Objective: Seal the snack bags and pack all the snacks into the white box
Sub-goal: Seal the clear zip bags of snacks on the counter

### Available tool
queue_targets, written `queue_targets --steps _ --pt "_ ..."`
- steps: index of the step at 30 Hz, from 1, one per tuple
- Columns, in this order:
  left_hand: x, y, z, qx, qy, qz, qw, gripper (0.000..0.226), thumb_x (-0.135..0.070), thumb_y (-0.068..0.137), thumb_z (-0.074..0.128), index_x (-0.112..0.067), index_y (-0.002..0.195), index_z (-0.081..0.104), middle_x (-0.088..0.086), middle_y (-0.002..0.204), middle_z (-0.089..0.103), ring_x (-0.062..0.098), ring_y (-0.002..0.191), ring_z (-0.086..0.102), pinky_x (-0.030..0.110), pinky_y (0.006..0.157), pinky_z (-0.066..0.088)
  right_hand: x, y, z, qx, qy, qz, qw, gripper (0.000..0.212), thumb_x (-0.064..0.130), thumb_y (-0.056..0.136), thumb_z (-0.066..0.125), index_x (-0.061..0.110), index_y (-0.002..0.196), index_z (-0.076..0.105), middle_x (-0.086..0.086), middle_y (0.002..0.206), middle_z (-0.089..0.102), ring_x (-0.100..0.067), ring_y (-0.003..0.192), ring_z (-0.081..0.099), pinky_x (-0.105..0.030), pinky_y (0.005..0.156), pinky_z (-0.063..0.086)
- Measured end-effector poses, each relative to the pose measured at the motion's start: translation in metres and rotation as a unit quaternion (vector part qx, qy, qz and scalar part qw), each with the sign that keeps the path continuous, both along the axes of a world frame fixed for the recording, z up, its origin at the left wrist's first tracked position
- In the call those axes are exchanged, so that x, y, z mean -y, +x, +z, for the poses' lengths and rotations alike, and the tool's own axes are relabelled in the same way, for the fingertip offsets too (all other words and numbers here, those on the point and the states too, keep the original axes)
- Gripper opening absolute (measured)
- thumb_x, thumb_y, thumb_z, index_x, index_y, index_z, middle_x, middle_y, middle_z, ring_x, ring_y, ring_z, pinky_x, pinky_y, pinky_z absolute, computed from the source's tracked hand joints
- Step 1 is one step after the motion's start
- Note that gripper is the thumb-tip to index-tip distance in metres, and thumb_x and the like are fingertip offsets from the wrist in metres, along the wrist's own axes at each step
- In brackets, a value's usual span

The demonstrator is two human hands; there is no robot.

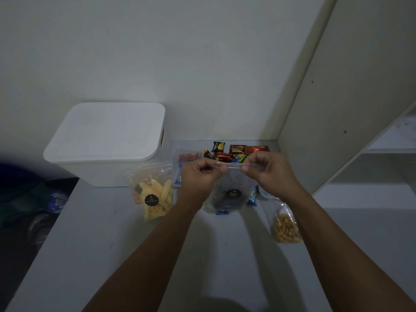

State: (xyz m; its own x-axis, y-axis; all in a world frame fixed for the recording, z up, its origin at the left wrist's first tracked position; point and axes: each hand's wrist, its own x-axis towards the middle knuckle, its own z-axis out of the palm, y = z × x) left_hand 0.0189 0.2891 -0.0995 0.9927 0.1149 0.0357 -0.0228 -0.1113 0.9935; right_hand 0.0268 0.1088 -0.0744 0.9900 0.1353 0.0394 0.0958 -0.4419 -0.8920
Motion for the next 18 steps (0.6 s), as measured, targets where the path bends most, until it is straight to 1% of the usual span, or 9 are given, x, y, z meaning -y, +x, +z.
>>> queue_targets --steps 2,4,6,8,11,13,15,17,18 --pt "0.001 -0.002 -0.001 0.01 0.016 -0.005 1.0 0.004 -0.006 0.077 0.074 -0.005 0.08 0.071 0.004 0.075 0.069 0.019 0.076 0.067 0.035 0.074 0.058 -0.002 0.0 0.002 0.007 -0.042 0.023 0.999 0.015 0.013 0.082 0.072 0.026 0.079 0.067 0.01 0.081 0.066 -0.007 0.082 0.06 -0.023 0.07 0.043" --pt "0.004 -0.004 -0.001 0.026 0.03 -0.011 0.999 0.007 -0.005 0.075 0.075 -0.002 0.082 0.072 0.007 0.075 0.07 0.022 0.075 0.067 0.036 0.075 0.058 -0.006 -0.001 0.004 0.024 -0.086 0.025 0.996 0.013 0.016 0.082 0.072 0.028 0.08 0.068 0.013 0.08 0.065 -0.003 0.082 0.058 -0.018 0.067 0.039" --pt "0.006 -0.004 0.001 0.031 0.024 -0.008 0.999 0.009 -0.005 0.074 0.076 -0.003 0.083 0.074 0.01 0.077 0.071 0.024 0.076 0.068 0.036 0.074 0.058 -0.01 -0.001 0.002 0.049 -0.102 0.004 0.994 0.015 0.014 0.082 0.072 0.028 0.077 0.068 0.014 0.076 0.063 -0.005 0.078 0.057 -0.018 0.064 0.038" --pt "0.007 -0.004 0.003 0.031 0.032 -0.009 0.999 0.009 -0.007 0.075 0.075 -0.005 0.084 0.074 0.009 0.078 0.072 0.023 0.078 0.069 0.036 0.074 0.059 -0.012 -0.001 0.0 0.067 -0.1 -0.014 0.993 0.014 0.011 0.081 0.072 0.024 0.077 0.07 0.011 0.074 0.063 -0.009 0.077 0.058 -0.018 0.064 0.038" --pt "0.006 -0.004 0.005 0.031 0.039 -0.005 0.999 0.005 -0.008 0.079 0.072 -0.006 0.084 0.074 0.002 0.074 0.07 0.014 0.073 0.066 0.032 0.072 0.058 -0.011 -0.002 -0.001 0.057 -0.066 -0.024 0.996 0.009 0.013 0.079 0.075 0.021 0.08 0.073 0.012 0.074 0.065 -0.007 0.076 0.06 -0.017 0.066 0.04" --pt "0.004 -0.004 0.006 0.028 0.033 0.008 0.999 0.006 -0.007 0.08 0.071 -0.004 0.084 0.073 -0.002 0.071 0.067 0.003 0.068 0.064 0.023 0.069 0.057 -0.006 -0.002 0.001 0.032 -0.05 -0.017 0.998 0.008 0.016 0.079 0.076 0.022 0.083 0.073 0.013 0.078 0.066 -0.003 0.08 0.06 -0.014 0.068 0.041" --pt "0.0 -0.002 0.007 0.015 0.013 0.035 0.999 0.008 -0.005 0.079 0.071 -0.001 0.086 0.072 -0.004 0.072 0.066 -0.007 0.067 0.062 0.012 0.066 0.053 0.0 -0.001 0.001 0.017 -0.049 -0.029 0.998 0.009 0.015 0.08 0.074 0.021 0.086 0.072 0.01 0.082 0.067 -0.001 0.082 0.06 -0.011 0.068 0.039" --pt "-0.003 0.001 0.008 0.003 -0.002 0.043 0.999 0.008 -0.005 0.078 0.072 -0.003 0.086 0.073 -0.003 0.074 0.067 -0.009 0.07 0.063 0.008 0.065 0.051 0.004 -0.001 0.003 0.011 -0.046 -0.051 0.998 0.007 0.012 0.08 0.073 0.018 0.084 0.073 0.008 0.081 0.067 -0.001 0.08 0.06 -0.011 0.067 0.039" --pt "-0.004 0.001 0.008 -0.001 -0.007 0.041 0.999 0.008 -0.006 0.077 0.073 -0.005 0.086 0.073 -0.003 0.075 0.068 -0.006 0.072 0.064 0.009 0.066 0.052 0.004 -0.001 0.004 0.011 -0.043 -0.055 0.997 0.007 0.011 0.08 0.074 0.018 0.082 0.073 0.009 0.078 0.066 -0.001 0.077 0.06 -0.012 0.065 0.04"
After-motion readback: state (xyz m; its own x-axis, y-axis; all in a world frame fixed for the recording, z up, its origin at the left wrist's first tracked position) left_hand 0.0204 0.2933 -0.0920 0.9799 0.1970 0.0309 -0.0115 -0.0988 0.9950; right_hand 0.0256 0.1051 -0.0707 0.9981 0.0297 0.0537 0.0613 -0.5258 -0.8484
